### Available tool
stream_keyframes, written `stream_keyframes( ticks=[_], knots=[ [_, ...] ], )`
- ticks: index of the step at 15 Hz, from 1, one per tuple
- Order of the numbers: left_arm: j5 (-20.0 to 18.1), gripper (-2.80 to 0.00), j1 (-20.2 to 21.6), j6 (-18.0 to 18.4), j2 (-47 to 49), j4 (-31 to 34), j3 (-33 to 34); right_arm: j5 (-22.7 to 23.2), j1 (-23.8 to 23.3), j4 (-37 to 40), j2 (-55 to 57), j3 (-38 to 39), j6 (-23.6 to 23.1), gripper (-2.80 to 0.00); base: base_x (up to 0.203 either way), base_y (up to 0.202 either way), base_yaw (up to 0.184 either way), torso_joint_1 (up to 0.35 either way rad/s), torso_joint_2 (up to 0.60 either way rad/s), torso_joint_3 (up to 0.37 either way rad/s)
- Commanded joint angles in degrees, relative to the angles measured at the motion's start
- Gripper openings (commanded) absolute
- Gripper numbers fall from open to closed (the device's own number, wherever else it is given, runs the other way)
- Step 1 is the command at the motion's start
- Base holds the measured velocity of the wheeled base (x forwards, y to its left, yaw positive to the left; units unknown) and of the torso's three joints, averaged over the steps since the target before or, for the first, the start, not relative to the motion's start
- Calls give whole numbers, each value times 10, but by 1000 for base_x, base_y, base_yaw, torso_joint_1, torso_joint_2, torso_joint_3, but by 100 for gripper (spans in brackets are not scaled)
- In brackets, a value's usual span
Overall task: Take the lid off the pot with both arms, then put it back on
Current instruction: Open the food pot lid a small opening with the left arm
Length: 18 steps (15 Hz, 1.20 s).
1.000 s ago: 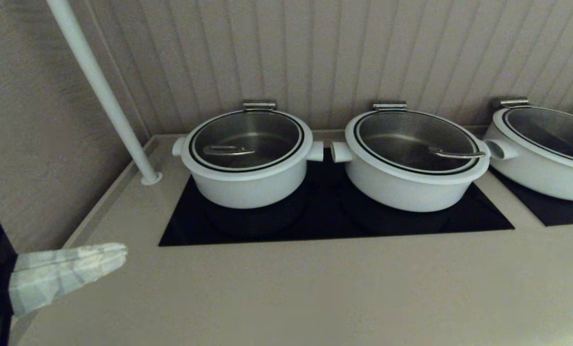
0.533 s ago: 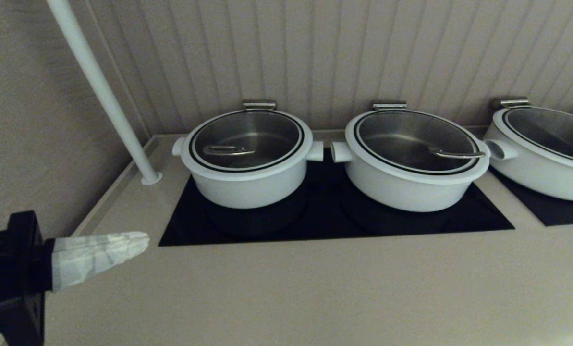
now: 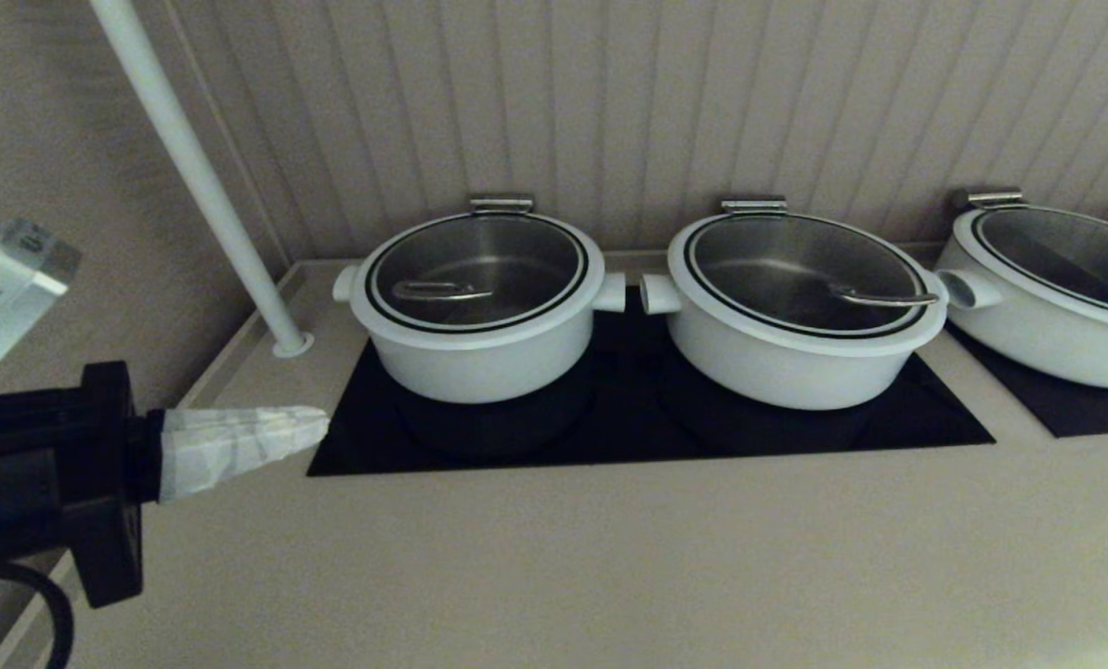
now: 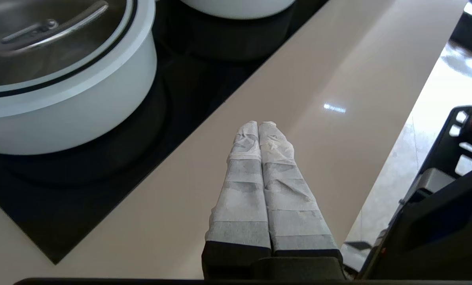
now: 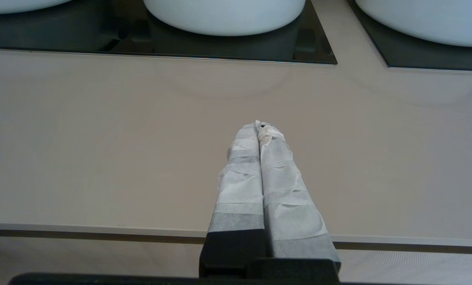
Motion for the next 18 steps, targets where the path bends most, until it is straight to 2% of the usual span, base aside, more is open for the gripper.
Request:
stream_keyframes(
  ticks=[1, 6, 9, 11, 15, 18],
  knots=[
    [6, -280, -7, 10, 23, -1, -2, 0, 0, 0, 0, 0, 0, -280, 0, 0, 0, 0, 0, 0],
    [45, -280, -17, 23, 62, -4, -5, 1, 0, 0, 1, 0, 0, -280, 0, 0, 0, 0, 0, 0],
    [69, -280, -34, 21, 89, -61, -6, 0, 0, 0, 0, 0, 0, -280, 0, 0, 0, 0, 0, 0],
    [94, -280, -57, 18, 104, -69, -7, 1, 0, 0, 1, 0, 0, -280, 0, 0, 0, 0, 0, 0],
    [101, -280, -79, 13, 137, -116, -8, 0, 0, 0, 0, 0, 0, -280, 0, 0, 0, 0, 0, 0],
    [133, -280, -98, 7, 156, -121, -9, 1, 0, 0, 1, 0, 0, -280, 0, 0, 0, 0, 0, 0]
  ],
)
